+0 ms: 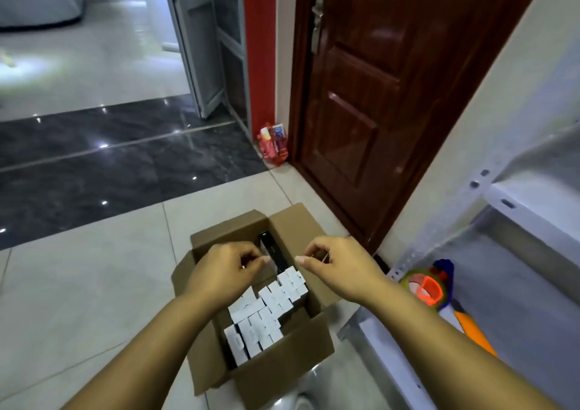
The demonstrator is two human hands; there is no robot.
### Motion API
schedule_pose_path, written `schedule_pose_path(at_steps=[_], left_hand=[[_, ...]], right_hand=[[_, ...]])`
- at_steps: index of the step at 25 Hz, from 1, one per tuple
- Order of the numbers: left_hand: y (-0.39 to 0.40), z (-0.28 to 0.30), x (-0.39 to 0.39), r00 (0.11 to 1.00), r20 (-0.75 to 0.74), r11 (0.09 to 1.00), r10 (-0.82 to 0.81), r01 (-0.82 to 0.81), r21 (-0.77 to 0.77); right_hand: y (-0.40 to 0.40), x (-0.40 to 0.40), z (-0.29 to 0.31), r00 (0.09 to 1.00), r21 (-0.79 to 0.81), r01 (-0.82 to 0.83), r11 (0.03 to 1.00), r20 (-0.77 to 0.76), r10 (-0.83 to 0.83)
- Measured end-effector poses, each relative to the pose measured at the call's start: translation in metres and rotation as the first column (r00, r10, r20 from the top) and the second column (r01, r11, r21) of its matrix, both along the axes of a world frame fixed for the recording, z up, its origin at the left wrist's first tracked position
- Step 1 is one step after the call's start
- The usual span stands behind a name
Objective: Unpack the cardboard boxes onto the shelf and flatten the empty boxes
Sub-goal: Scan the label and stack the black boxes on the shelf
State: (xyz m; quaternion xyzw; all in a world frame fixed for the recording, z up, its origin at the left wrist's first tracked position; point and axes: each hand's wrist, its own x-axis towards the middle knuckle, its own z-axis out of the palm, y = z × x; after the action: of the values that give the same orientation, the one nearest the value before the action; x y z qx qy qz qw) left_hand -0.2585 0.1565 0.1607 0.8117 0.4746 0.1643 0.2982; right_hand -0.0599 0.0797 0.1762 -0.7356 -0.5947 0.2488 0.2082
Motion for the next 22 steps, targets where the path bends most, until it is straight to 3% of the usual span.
schedule_pose_path(at_steps=[11,16,22], left_hand=[[0.03,-0.094,-0.007,0.936,-0.172,0.898,0.308,-0.346,-0.273],[0.035,-0.124,-0.02,0.921,-0.26,0.882,0.291,-0.364,-0.299],[0.061,-0.156,-0.045,0.929,-0.253,0.874,0.271,-0.348,-0.341]], right_hand=[[0.09,0.018,-0.092,0.981,-0.273,-0.194,0.942,-0.036,0.191],[0.112,0.009,-0.137,0.978,-0.35,-0.208,0.913,-0.048,0.204],[0.14,-0.01,-0.173,0.975,-0.422,-0.215,0.881,-0.041,0.218]])
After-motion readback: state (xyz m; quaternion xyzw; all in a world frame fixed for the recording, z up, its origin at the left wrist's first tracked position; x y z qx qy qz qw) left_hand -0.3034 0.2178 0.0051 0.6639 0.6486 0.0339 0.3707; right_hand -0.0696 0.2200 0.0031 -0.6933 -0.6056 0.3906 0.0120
